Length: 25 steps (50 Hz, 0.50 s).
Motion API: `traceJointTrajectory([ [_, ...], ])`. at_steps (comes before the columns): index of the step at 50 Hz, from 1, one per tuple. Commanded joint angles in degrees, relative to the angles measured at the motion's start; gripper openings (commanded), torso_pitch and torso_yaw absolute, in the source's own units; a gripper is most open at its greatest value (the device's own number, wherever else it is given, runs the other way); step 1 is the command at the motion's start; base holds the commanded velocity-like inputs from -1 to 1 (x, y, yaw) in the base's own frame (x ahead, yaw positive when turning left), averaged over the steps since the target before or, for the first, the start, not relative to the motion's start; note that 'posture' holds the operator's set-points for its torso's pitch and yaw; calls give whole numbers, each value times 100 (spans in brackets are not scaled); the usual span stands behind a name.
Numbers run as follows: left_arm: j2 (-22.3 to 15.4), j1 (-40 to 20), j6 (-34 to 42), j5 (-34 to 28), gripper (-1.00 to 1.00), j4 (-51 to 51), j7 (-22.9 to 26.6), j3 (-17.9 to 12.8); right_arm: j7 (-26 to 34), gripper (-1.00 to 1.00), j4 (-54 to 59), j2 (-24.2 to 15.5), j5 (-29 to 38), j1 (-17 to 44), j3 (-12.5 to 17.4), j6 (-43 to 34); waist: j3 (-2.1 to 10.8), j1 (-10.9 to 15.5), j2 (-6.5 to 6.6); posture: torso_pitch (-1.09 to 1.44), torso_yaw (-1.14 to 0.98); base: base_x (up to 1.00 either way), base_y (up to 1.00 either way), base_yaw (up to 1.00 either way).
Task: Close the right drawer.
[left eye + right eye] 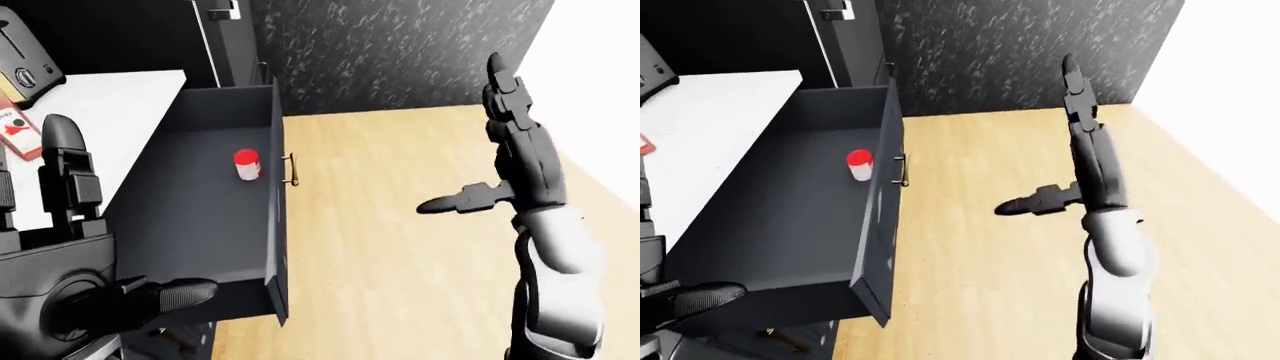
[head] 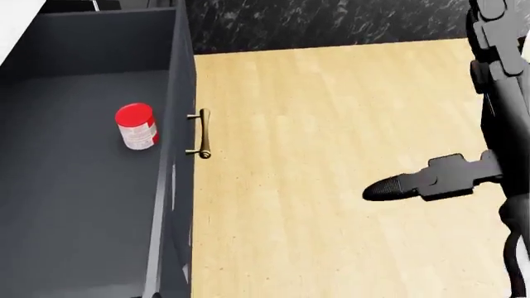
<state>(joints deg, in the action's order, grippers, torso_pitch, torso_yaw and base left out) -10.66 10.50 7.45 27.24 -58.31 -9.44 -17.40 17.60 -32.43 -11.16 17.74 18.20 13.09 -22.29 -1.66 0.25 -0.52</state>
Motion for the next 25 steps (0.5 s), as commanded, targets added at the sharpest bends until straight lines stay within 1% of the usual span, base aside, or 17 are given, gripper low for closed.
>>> traceJointTrajectory([
  [1,-25,-55,-113,-24,100,-168,32,-47,-452,100,-113,46,-275,-328,34,452,56,-1,6,0,0,0,0,0],
  [5,48,-70,-73,-96,100,-168,99,-19,-1054,100,-107,79,-672,-734,450,879,91,-14,-5,0,0,0,0,0],
  [6,67,-72,-66,-126,100,-168,114,-4,-1179,100,-100,68,-742,-768,499,937,97,-12,-9,0,0,0,0,0],
  [8,117,-65,-64,-213,100,-168,156,60,-1374,100,-65,62,-875,-841,582,1075,93,1,-16,0,0,0,0,0],
  [10,131,-65,-52,-209,100,-168,177,48,-1487,100,-61,30,-891,-892,586,1158,88,13,-24,0,0,0,0,0],
  [15,224,-73,-27,-368,100,-168,267,127,-1613,100,-100,-14,-1089,-968,715,1152,86,25,-61,0,0,0,0,0],
  [19,-169,-166,-48,-228,100,-168,-70,159,-1634,100,-105,-27,-1115,-969,697,1141,103,29,-82,0,0,0,0,0],
  [21,-444,-348,-2,-263,100,-168,-299,328,-1625,100,-79,-33,-1117,-969,677,1142,108,28,-75,0,0,0,0,0],
  [22,-495,-422,41,-293,100,-168,-355,392,-1628,100,-69,-33,-1118,-967,677,1145,111,29,-71,0,0,0,0,0],
  [24,-476,-768,310,-484,100,-168,-376,600,-1623,100,-98,-42,-1129,-953,680,1089,120,35,-64,0,0,0,0,0],
  [25,-467,-885,388,-542,100,-168,-379,653,-1614,100,-104,-47,-1127,-948,675,1069,128,37,-68,0,0,0,0,0],
])
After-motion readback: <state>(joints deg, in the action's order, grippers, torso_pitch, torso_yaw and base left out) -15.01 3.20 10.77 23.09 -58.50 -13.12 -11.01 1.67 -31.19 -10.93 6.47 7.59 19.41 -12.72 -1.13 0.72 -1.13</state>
